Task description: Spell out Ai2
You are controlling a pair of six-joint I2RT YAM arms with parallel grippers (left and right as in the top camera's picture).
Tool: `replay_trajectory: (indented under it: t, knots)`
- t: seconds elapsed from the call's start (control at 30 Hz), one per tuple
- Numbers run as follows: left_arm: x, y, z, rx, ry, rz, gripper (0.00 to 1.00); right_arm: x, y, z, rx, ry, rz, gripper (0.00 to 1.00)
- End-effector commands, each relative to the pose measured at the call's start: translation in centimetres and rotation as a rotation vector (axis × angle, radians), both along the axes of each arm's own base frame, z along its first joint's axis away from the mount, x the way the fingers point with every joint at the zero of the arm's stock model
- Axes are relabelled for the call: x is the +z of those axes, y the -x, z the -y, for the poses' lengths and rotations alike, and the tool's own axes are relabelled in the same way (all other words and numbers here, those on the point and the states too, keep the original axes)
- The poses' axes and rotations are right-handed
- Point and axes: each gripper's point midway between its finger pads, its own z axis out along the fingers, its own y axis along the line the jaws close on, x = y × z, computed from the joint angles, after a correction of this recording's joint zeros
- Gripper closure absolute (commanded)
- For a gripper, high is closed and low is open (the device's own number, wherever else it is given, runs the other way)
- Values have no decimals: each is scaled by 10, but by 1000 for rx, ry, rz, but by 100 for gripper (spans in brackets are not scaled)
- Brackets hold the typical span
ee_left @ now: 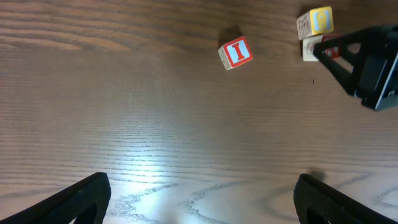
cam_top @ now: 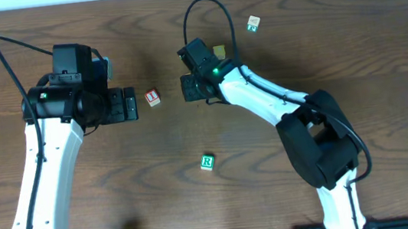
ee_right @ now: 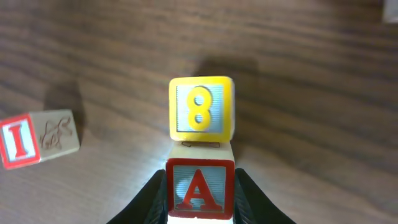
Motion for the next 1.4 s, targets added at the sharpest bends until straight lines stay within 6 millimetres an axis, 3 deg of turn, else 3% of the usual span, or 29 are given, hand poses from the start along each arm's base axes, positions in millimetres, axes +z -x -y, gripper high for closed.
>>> replay_trajectory:
  t: [0.0,0.3,0.6,0.67,0.83,0.93,1.07,1.17,1.27,1.37]
  knots:
    - [3,-2,-1,9,-1,10,5,6,-14,7,-9,-9,18,73]
    - [2,0,-1,9,0,2,5,-7,17,12,-6,54,-97,77]
    - [3,0,-1,-39,-17,9,5,-8,45,-19,54,25,-139,75]
    - [2,0,0,-65,-27,12,5,-8,44,-19,53,39,-125,59]
    - [3,-2,-2,-37,-23,15,5,-1,37,-15,59,49,-95,41]
    - [3,-2,-2,-23,-21,14,5,22,23,0,19,98,-24,36]
    - [3,-5,-12,46,-58,23,5,85,6,35,-53,143,108,30]
    - [5,-14,-24,127,-101,56,5,127,0,76,-140,146,157,25]
    - [4,-23,-24,135,-100,75,5,145,-2,121,-230,188,161,23]
    - [-10,-31,-21,127,-104,47,5,148,4,158,-295,244,122,22]
